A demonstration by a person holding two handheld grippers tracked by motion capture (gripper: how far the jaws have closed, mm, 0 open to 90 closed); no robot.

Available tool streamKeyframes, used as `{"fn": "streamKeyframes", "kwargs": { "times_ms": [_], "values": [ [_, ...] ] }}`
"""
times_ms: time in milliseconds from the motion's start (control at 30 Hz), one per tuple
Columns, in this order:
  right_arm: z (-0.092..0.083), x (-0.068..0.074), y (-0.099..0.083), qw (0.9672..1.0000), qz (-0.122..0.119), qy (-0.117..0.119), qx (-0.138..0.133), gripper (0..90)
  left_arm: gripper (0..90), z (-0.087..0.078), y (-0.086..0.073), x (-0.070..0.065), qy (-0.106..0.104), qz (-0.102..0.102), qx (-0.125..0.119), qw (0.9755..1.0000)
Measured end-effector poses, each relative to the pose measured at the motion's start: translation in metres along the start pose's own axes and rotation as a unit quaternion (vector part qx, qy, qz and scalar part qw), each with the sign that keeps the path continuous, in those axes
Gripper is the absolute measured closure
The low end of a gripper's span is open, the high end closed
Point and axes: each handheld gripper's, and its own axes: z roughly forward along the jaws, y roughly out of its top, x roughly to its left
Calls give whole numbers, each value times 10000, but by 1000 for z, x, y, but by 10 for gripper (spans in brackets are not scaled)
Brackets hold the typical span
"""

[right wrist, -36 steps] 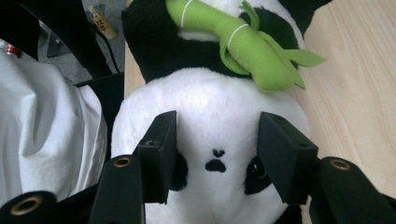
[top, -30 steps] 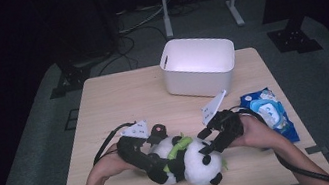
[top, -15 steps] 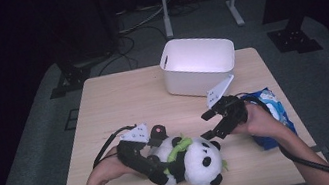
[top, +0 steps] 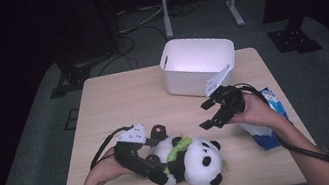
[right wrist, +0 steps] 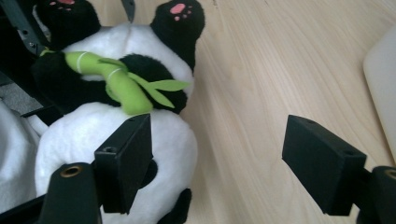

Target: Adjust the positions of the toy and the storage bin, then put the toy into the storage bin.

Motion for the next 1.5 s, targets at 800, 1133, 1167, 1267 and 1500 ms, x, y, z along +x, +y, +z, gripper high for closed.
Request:
{"fn": "streamKeyframes", "kwargs": {
  "times_ms": [800,1133,1167,1267,1500],
  "values": [
    [-15,-38,25,9995,34,-305,60,239,147,-8,0,1,100,8,-127,9999],
    [-14,-59,43,9992,-11,-380,131,257,147,-10,-2,2,140,-16,-117,9998],
    [-14,-60,45,9992,-36,-381,122,270,147,-10,-2,2,145,-14,-112,9998],
    [-15,-65,49,9990,-76,-421,86,273,146,-11,-2,2,143,-5,-122,9998],
    [-13,-80,60,9987,-46,-463,188,337,112,-11,-2,4,181,-48,-120,9998]
  ]
}}
